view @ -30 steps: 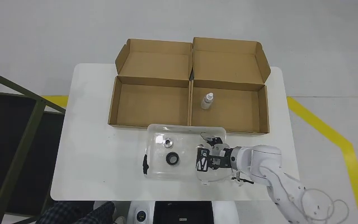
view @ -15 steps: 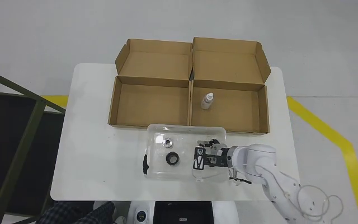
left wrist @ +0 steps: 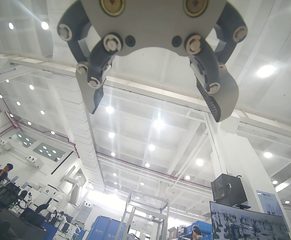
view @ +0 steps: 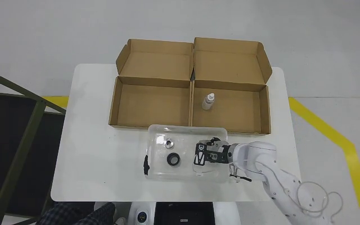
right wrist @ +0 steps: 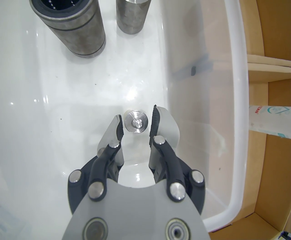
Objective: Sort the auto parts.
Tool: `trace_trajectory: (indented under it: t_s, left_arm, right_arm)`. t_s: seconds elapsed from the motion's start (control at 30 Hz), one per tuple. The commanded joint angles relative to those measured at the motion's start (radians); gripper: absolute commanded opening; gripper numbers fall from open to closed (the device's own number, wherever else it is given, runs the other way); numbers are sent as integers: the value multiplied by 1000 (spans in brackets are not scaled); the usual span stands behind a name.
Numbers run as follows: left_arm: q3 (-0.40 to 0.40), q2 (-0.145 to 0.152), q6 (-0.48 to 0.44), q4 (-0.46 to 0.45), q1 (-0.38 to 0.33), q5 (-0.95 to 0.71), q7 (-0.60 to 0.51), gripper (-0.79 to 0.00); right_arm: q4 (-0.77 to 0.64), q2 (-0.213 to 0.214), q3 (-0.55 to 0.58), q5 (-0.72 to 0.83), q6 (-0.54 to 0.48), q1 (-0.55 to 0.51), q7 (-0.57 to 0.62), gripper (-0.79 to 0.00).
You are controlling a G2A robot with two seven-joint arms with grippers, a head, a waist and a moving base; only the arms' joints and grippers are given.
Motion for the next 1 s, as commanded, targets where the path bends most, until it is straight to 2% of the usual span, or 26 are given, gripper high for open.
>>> trace_trajectory:
  t_s: [0.0,0.03,0.07,0.1,0.4,0.63,0.83,0.97]
  left_arm:
    - [0,0,0,0,0,0,0,0]
    - [0,0,0,0,0,0,0,0]
    - [0,0,0,0,0,0,0,0]
    - [0,0,0,0,0,0,0,0]
    - [0,0,0,0,0,0,0,0]
    - [0,0,0,0,0,0,0,0]
    - [0,0,0,0,0,0,0,0]
    - [0,0,0,0,0,0,0,0]
  right_arm:
    - [2,0,-3,-1,3,2,-1,-637]
    - [2,0,-4,-1,4,3,-1,-683]
    - [2,-1,-6,-1,3,4,-1,-773]
    - [1,-1,-7,1,2,5,-1,-785]
    - [-63,7,20,42,-19,-13,-28,-785]
    - [-87,13,53,113,-51,-25,-103,-785]
    - [-68,13,71,219,-62,-28,-259,-785]
    - [-65,13,96,246,-34,-32,-335,-785]
